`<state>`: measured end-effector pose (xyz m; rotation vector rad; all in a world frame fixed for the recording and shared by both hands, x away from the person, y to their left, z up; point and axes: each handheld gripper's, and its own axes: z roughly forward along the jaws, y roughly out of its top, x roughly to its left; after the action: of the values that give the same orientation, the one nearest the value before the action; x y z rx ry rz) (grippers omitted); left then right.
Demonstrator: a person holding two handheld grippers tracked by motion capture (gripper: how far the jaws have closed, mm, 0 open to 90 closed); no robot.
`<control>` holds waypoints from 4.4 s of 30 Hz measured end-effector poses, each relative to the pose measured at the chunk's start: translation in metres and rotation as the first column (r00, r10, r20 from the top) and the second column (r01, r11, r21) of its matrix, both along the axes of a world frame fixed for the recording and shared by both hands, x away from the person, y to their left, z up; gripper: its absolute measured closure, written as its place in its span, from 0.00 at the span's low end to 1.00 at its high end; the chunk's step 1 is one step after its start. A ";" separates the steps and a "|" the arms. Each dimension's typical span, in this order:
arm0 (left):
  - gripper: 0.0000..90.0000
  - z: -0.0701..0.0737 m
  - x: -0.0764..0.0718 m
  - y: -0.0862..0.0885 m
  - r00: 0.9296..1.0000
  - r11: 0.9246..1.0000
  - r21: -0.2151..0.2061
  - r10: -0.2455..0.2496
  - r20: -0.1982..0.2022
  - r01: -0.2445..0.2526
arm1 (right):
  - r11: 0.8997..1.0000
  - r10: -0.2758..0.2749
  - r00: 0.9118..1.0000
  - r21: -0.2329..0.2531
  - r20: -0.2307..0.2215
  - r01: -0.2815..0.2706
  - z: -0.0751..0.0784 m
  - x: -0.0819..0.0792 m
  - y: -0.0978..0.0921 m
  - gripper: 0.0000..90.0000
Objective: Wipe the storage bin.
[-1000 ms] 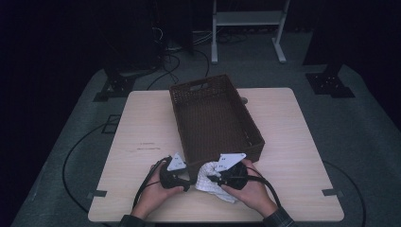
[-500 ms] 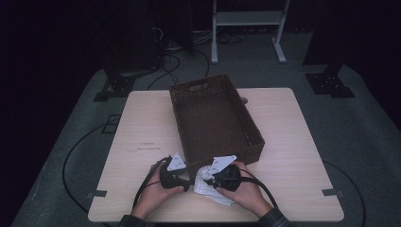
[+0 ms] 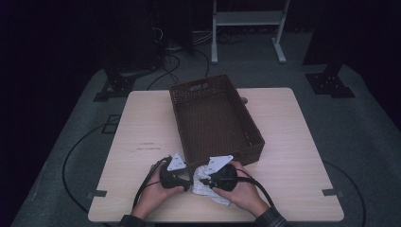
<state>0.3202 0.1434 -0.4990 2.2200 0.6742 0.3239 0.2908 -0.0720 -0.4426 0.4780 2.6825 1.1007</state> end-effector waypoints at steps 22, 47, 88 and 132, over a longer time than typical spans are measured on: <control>0.27 0.000 0.000 0.000 1.000 1.000 -0.001 0.000 0.001 0.000 | 0.996 0.025 0.999 0.089 0.044 -0.029 0.028 -0.006 -0.006 0.85; 0.27 0.000 0.000 0.000 1.000 1.000 -0.001 0.001 0.000 -0.001 | 0.983 -0.103 0.993 0.156 0.062 0.092 0.043 -0.023 -0.077 0.85; 0.54 0.025 -0.015 0.016 1.000 0.997 -0.074 -0.031 0.000 0.031 | 0.921 -0.377 0.926 0.112 0.020 0.373 0.009 -0.030 -0.185 0.85; 1.00 0.096 -0.014 0.026 0.995 0.980 -0.183 -0.069 0.073 0.082 | 0.878 -0.471 0.882 0.099 0.005 0.469 0.000 -0.029 -0.220 0.85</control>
<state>0.3064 0.1695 -0.4032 2.0418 0.5595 0.2826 0.2615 -0.2924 -0.4428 1.0557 2.3036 1.0714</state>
